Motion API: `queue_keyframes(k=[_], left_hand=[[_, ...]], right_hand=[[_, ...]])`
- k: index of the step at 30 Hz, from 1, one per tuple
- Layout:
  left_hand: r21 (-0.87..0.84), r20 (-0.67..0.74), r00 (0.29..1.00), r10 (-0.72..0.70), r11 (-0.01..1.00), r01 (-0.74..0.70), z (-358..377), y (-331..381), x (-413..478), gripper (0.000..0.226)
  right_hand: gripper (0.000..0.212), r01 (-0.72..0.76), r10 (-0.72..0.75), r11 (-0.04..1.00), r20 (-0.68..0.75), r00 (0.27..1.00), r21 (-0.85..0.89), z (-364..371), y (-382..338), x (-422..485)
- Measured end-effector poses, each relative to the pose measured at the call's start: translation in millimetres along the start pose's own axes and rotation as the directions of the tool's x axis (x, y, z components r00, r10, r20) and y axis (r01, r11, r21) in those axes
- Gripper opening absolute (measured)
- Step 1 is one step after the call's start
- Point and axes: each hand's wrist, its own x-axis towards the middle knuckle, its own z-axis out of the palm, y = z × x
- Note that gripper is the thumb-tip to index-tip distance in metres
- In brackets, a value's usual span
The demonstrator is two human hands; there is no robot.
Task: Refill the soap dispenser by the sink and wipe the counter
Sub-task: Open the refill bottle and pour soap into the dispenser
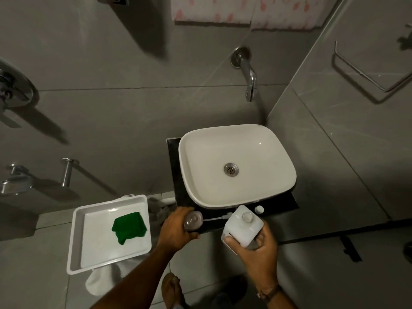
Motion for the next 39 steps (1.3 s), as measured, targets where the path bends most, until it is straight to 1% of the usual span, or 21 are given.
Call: queue_keyframes(k=[2,4,5,7,9,13,16,19,22,25,30,34,39], left_hand=[[0.022,-0.007,1.0,-0.015,1.0,0.015,1.4,-2.3,7.4,0.069],[-0.003,-0.029,1.0,-0.006,1.0,0.006,-1.8,-3.2,6.8,0.063],[-0.034,-0.042,0.999,-0.001,0.999,0.0,-5.7,-2.3,4.2,0.062],[-0.124,-0.078,0.997,-0.011,0.992,0.002,-18.6,4.1,-4.8,0.067],[-0.215,-0.143,0.99,-0.018,0.976,-0.013,-38.9,17.0,-15.5,0.073],[-0.307,-0.303,0.953,0.034,0.942,-0.131,-95.0,60.0,-29.1,0.073],[-0.321,-0.389,0.915,0.106,0.916,-0.243,-146.3,104.4,-33.1,0.073],[-0.278,-0.473,0.864,0.173,0.901,-0.333,-195.2,147.3,-40.0,0.071],[-0.244,-0.533,0.825,0.189,0.899,-0.363,-230.8,179.4,-48.5,0.076],[-0.183,-0.577,0.793,0.197,0.915,-0.361,-252.8,195.0,-55.7,0.08],[-0.137,-0.611,0.768,0.191,0.93,-0.34,-268.4,203.5,-66.4,0.08],[-0.158,-0.631,0.76,0.158,0.933,-0.324,-271.1,205.1,-72.9,0.078],[-0.153,-0.638,0.756,0.148,0.937,-0.313,-275.6,205.2,-81.0,0.078]], right_hand=[[0.08,0.021,-0.021,1.0,-0.001,1.0,0.013,-3.1,-12.5,2.2],[0.087,0.048,-0.048,0.998,-0.007,0.999,0.036,-6.5,-27.6,6.4],[0.088,0.067,-0.067,0.997,-0.01,0.998,0.041,-7.7,-37.5,9.4],[0.084,0.15,-0.15,0.988,-0.016,0.989,0.025,-8.4,-62.2,15.9],[0.081,0.234,-0.233,0.972,-0.024,0.972,0.025,-7.4,-91.8,23.2],[0.08,0.377,-0.38,0.921,0.017,0.925,0.101,1.9,-155.1,39.1],[0.076,0.497,-0.504,0.864,0.119,0.856,0.08,9.6,-203.8,56.4],[0.071,0.623,-0.604,0.782,0.231,0.763,-0.009,17.6,-251.5,71.8],[0.073,0.722,-0.669,0.685,0.308,0.676,-0.098,26.6,-292.4,79.3],[0.074,0.806,-0.722,0.559,0.362,0.589,-0.195,32.5,-326.9,79.7],[0.074,0.88,-0.77,0.37,0.432,0.47,-0.298,40.7,-362.3,74.5],[0.074,0.901,-0.778,0.24,0.484,0.4,-0.361,46.1,-378.5,69.1],[0.075,0.904,-0.763,0.134,0.54,0.356,-0.406,49.6,-389.7,61.2]])
